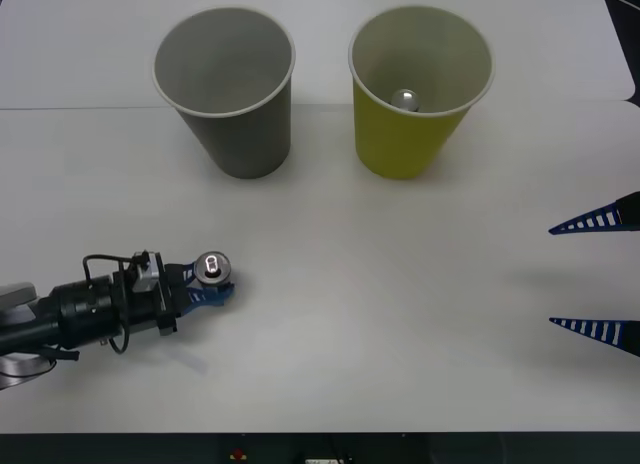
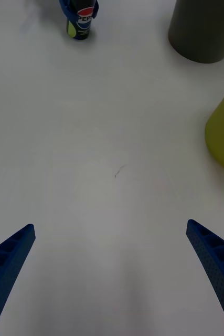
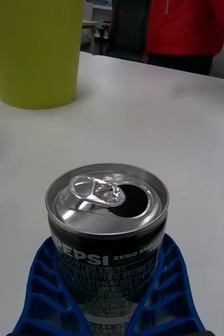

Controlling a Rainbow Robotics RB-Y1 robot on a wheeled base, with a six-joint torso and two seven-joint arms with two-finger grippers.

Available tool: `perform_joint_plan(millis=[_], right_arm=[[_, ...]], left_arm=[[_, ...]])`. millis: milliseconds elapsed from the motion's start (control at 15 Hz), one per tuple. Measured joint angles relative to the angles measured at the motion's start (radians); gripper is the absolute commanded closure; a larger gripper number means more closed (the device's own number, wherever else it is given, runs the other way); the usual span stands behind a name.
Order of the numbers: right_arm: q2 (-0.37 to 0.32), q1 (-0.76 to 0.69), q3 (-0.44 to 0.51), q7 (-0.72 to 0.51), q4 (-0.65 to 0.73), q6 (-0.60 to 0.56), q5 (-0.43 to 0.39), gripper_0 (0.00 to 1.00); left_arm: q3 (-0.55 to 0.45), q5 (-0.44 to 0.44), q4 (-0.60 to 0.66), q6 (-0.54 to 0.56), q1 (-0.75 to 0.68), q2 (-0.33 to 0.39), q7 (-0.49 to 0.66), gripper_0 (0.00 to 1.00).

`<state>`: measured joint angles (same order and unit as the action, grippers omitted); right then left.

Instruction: Put the can into the green bin and the plastic bottle into the gray bin

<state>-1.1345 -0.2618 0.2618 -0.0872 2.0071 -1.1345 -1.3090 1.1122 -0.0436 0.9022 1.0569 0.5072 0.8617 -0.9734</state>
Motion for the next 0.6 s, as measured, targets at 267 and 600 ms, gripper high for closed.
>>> perform_joint_plan(millis=[267, 600], right_arm=[[0.0, 0.0, 0.0, 0.0, 0.0, 0.0, 0.0, 0.0], [0.0, 0.0, 0.0, 0.0, 0.0, 0.0, 0.0, 0.0]], left_arm=[[-0.021, 0.044, 0.042, -0.001, -0.001, 0.032, 0.07, 1.0], [-0.259, 0.385, 0.141, 0.001, -0.029, 0.106, 0.36, 1.0]])
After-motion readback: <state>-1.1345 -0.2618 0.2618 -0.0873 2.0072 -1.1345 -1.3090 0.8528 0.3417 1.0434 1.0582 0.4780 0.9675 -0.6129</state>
